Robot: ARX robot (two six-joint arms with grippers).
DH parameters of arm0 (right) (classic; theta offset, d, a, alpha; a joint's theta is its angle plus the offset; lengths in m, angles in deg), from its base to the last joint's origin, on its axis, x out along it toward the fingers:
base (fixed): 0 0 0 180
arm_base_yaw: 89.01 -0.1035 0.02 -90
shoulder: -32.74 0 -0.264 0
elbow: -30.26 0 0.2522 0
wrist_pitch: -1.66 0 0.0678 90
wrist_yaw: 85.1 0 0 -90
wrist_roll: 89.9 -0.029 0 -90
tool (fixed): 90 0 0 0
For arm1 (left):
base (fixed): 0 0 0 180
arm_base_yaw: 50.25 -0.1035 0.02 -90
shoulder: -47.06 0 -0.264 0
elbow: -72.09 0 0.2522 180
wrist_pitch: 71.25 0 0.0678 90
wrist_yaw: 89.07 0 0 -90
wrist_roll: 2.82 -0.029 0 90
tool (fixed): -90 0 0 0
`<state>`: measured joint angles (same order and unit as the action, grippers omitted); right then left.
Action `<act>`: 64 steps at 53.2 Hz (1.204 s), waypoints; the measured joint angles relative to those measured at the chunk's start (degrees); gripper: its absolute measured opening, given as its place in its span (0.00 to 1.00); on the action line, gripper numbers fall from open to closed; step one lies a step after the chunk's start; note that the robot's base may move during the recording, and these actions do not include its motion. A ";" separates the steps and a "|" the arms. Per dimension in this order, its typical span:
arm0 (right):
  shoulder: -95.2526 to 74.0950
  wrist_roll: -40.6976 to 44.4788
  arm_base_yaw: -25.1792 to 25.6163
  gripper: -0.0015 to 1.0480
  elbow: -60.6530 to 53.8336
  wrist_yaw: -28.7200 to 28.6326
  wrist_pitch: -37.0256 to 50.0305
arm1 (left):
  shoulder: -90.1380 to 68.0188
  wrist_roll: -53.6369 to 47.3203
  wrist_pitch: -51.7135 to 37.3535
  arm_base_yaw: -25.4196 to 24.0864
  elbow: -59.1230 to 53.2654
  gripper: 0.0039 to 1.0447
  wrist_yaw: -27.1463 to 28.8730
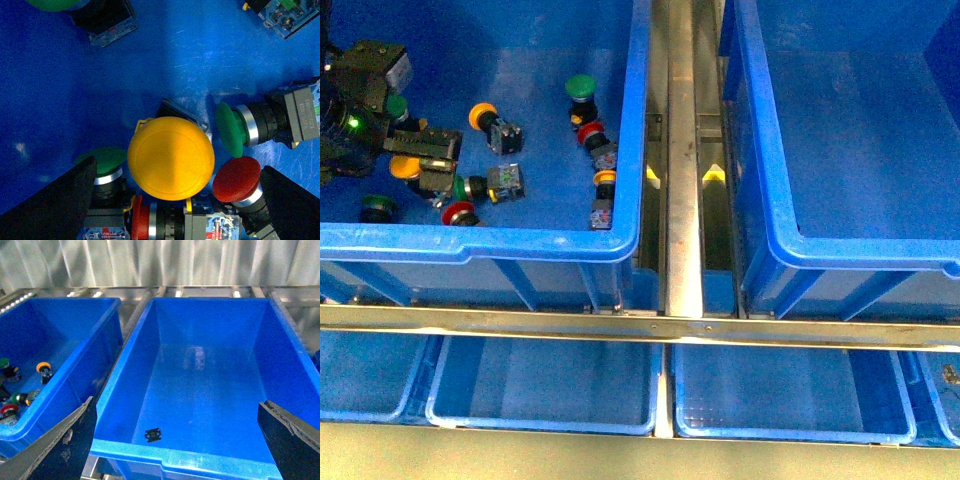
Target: Pick red and yellow buttons and place in box
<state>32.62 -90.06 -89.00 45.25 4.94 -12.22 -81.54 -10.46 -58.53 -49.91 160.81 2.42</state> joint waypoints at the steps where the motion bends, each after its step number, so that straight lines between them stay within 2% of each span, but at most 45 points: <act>1: -0.02 0.00 0.00 0.93 0.00 0.00 0.00 | -0.22 0.02 -0.04 0.00 0.22 0.93 -0.02; 31: 0.00 0.00 0.00 0.93 0.00 0.00 0.00 | -3.10 0.90 -2.19 -0.85 2.99 0.93 -2.56; 53: 0.00 0.00 0.00 0.93 0.00 0.00 0.00 | -3.10 1.49 -4.26 -1.66 2.05 0.35 -4.79; 64: 0.00 0.00 0.00 0.93 0.00 0.00 0.00 | -1.05 4.39 -7.39 -2.32 -2.03 0.33 -7.23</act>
<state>32.62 -90.06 -89.00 45.25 4.94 -12.22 -82.59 -6.07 -65.92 -52.23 158.77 -4.81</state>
